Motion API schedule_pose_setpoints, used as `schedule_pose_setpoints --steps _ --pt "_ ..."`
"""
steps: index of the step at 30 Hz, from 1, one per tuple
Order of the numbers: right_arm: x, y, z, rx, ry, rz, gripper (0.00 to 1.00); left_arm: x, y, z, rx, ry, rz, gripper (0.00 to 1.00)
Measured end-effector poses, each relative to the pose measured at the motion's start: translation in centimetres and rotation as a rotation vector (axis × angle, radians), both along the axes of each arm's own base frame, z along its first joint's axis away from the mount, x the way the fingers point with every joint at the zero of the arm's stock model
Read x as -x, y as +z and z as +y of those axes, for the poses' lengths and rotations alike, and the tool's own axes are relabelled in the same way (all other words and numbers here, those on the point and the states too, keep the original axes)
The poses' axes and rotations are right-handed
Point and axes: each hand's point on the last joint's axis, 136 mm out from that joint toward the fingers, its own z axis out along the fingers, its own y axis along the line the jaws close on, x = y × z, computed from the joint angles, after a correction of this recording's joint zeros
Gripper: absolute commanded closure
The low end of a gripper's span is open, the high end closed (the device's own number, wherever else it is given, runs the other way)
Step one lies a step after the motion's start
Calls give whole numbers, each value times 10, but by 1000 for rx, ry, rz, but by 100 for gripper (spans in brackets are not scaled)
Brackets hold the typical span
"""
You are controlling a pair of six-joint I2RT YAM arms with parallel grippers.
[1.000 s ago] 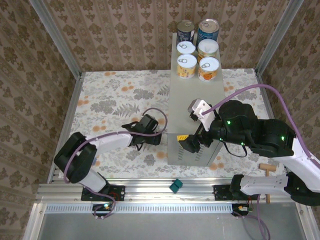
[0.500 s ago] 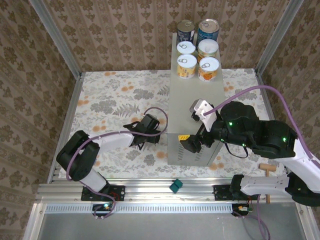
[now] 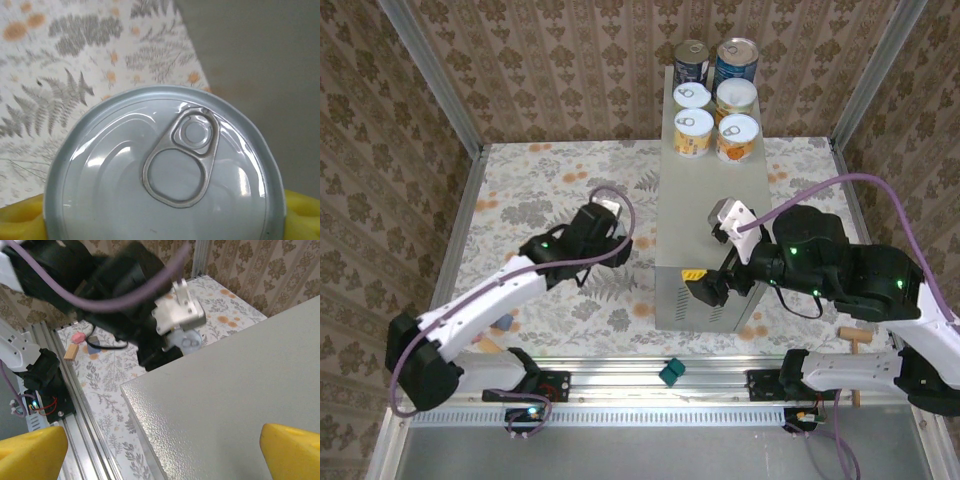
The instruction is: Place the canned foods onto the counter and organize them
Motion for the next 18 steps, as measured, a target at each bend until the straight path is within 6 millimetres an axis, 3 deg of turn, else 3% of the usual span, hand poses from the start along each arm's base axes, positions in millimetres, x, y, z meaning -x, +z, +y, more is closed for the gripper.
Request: schedule_pose_setpoints --steps 12,15,18 --pt "-2 2 -24 -24 -83 -29 0 51 160 0 134 -282 -118 33" --pt "-4 2 -29 -24 -108 -37 0 64 187 -6 164 -362 -122 33" --pt "-5 0 -34 -22 -127 -42 0 73 200 -16 170 -439 -102 34"
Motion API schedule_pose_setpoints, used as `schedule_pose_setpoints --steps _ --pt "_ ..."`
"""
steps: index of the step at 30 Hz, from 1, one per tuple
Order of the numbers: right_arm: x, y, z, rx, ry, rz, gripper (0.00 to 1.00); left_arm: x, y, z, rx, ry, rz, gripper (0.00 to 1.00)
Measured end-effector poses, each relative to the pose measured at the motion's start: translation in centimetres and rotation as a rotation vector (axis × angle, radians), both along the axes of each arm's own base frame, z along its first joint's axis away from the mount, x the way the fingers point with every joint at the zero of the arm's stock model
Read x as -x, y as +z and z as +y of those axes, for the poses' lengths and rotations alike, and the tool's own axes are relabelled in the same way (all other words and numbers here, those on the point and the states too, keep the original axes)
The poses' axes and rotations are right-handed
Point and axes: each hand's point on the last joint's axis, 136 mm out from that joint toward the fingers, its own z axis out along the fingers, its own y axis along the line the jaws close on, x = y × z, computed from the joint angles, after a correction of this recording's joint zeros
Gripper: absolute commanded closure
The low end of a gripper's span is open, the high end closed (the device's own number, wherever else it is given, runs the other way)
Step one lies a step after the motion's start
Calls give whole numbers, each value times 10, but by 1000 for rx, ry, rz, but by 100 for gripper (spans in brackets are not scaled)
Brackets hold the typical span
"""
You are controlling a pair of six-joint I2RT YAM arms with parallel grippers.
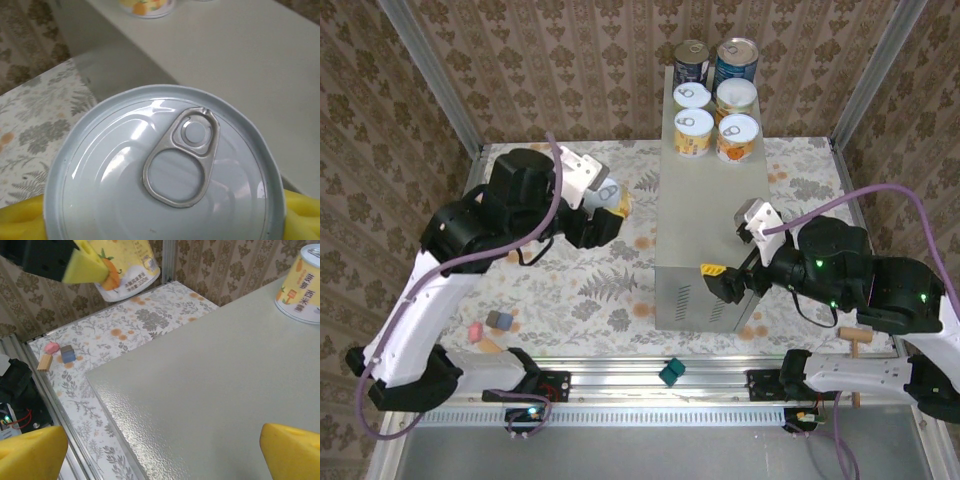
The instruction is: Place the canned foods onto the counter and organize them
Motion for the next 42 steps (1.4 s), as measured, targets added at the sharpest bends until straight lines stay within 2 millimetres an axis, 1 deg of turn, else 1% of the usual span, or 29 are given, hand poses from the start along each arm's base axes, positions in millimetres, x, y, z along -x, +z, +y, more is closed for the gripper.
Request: schedule_pose_setpoints --steps 3,10,21,25,30,33,36,42 --pt "-1 -1 -5 0 -18 -5 0 4 0 -14 -28 -64 27 33" --pt "-1 -4 -16 -4 -54 -7 0 5 -12 -42 -107 -155 84 34" --pt "3 -15 -38 4 -99 -9 0 9 -4 -78 -143 -251 73 34" --pt "5 -19 -45 -2 -112 -4 0 5 -7 -93 -167 -271 73 34" --pt "7 -20 -51 -15 -122 -5 0 -6 -15 -113 -194 -282 63 34" --pt "8 -20 -55 -19 -131 -6 0 -11 -15 -118 -196 -278 48 34" --pt "9 -22 -58 -23 -138 -4 0 -16 -16 -120 -203 -268 34 33" --pt "8 -26 -58 -17 -141 2 0 -24 -16 -129 -195 -261 9 32"
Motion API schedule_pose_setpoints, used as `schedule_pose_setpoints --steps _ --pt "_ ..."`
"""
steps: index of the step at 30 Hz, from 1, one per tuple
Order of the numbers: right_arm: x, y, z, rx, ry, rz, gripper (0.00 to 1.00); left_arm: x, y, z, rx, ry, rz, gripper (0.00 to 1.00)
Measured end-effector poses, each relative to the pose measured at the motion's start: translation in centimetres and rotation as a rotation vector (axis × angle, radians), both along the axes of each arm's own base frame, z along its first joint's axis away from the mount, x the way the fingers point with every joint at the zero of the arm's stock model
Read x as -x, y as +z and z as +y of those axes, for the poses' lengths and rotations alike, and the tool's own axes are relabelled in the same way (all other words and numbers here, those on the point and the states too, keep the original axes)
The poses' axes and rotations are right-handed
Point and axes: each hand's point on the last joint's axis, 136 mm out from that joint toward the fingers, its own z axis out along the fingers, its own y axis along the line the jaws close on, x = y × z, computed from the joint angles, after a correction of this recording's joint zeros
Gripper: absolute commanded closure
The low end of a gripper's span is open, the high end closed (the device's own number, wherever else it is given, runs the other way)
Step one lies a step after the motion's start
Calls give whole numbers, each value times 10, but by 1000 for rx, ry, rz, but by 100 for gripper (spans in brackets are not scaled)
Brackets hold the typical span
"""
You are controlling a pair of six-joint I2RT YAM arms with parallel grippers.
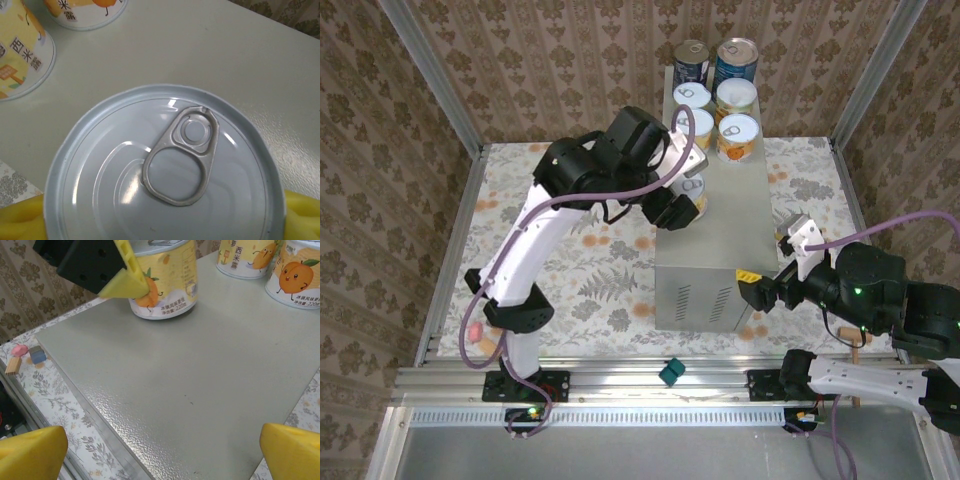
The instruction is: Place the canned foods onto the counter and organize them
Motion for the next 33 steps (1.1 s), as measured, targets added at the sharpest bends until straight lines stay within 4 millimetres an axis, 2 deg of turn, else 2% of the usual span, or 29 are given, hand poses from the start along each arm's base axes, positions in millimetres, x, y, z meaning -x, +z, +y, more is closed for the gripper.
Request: schedule_pose_setpoints --steps 7,18,23,31,33 --pt "0 -6 -1 8 -1 7 0 -12 0 -18 34 -2 -28 31" --pt "2 -5 -3 0 -2 3 0 -20 1 -34 71 -14 -38 25" --pt "2 -5 -4 -3 -2 1 0 -21 -7 -37 53 -15 -25 24" --pt "2 -8 -4 5 -5 4 0 -23 -7 -39 60 -17 -28 22" --pt "2 -8 -4 5 -5 5 0 -23 -7 -39 60 -17 -27 19"
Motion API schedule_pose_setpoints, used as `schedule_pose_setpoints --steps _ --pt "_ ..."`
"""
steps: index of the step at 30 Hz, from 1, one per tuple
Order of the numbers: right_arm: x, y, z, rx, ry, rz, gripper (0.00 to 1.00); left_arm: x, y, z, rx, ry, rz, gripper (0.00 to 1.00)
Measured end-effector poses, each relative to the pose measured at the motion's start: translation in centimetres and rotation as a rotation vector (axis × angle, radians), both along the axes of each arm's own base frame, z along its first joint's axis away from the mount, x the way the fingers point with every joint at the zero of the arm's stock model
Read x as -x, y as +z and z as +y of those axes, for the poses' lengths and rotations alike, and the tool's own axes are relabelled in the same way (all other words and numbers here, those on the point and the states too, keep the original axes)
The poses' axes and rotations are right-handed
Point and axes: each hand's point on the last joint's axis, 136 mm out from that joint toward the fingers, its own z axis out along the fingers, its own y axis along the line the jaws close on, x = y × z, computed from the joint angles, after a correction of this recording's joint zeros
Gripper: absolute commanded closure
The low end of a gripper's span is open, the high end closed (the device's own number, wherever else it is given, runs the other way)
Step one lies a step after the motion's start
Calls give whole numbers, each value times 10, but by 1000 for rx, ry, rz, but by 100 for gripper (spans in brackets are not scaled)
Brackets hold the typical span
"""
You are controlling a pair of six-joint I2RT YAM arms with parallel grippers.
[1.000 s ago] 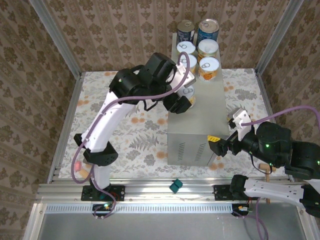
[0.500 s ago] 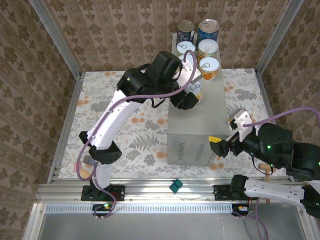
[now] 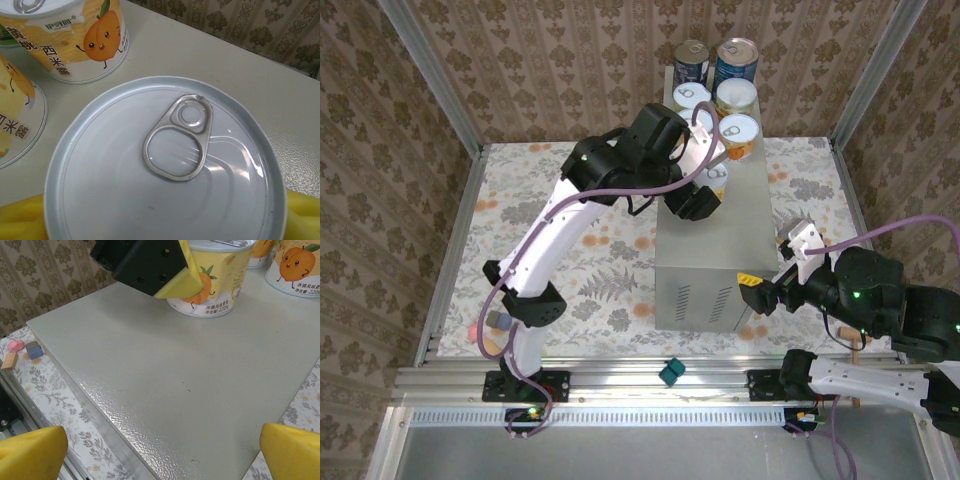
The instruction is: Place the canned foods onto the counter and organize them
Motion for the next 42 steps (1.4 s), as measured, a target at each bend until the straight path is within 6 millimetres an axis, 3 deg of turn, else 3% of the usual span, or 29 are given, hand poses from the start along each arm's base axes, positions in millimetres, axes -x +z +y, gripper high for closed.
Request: schedule_pose_setpoints --steps 6,21,35,42 --pt "0 0 0 0 0 0 0 -1 -23 -2 -44 -2 34 9" --pt "-1 -1 2 7 0 4 0 5 -19 8 183 38 -21 2" --pt "-3 -3 6 19 1 10 0 -10 -12 2 388 92 -101 2" --pt "-4 -5 7 22 1 11 0 -24 -13 -5 395 140 -150 14"
